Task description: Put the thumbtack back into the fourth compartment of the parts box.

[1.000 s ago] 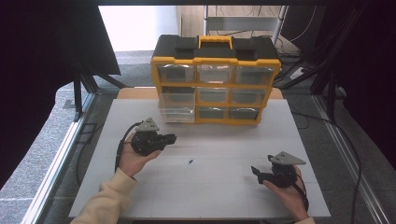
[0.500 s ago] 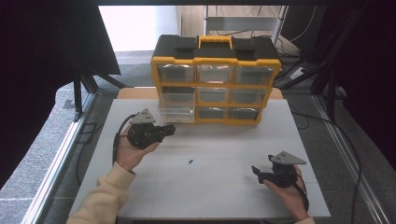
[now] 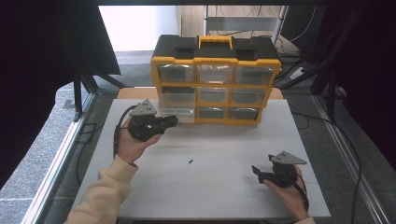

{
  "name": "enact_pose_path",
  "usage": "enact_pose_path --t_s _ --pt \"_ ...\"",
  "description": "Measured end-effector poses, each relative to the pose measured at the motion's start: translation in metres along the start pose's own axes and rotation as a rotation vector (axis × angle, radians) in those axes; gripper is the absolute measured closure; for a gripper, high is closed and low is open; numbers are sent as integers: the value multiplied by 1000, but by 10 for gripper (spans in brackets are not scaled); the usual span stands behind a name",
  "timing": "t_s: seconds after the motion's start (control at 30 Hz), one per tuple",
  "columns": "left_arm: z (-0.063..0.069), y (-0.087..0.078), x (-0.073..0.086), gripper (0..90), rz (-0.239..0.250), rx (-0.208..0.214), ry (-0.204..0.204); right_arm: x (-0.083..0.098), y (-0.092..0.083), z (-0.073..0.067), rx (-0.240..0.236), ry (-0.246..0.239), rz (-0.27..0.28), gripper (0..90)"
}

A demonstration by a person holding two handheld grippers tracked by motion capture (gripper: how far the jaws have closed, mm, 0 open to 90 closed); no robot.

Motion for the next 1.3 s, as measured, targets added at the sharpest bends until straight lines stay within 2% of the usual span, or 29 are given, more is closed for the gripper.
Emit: enact_pose_path --t_s 0.2,0.3,0.6,0.7,0.8,0.87,1.0,1.1,1.3 --pt "-4 0 -8 828 12 -5 -8 0 0 0 -3 -1 2 194" --pt "-8 2 -13 828 8 -16 0 0 -1 1 0 2 6 194" --pt "-21 4 -28 828 26 -25 -37 0 -1 1 1 5 5 194" --pt "-27 8 -40 827 19 -57 -18 0 -1 1 3 4 4 194" --pt "-32 14 -47 828 10 -76 -19 0 -2 1 3 3 8 194" --pt "-37 19 -48 828 0 -71 -38 0 -1 2 6 4 6 194" --pt "-45 32 -46 827 -29 -87 -68 0 -1 2 8 4 4 194" --pt "-50 38 -48 826 -45 -119 -68 1 -1 2 3 3 1 194" --pt "-52 45 -48 816 -43 -140 -76 1 -1 2 6 2 0 194"
Point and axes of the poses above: each handheld gripper's, and its own axes: y roughly forward along the jaws, x roughly out of its underside, z roughly to its right, the point moved 3 cm from there along y, roughly forward along the jaws, and after that the axes turned 13 degrees about -x, right-handed, at the moved point
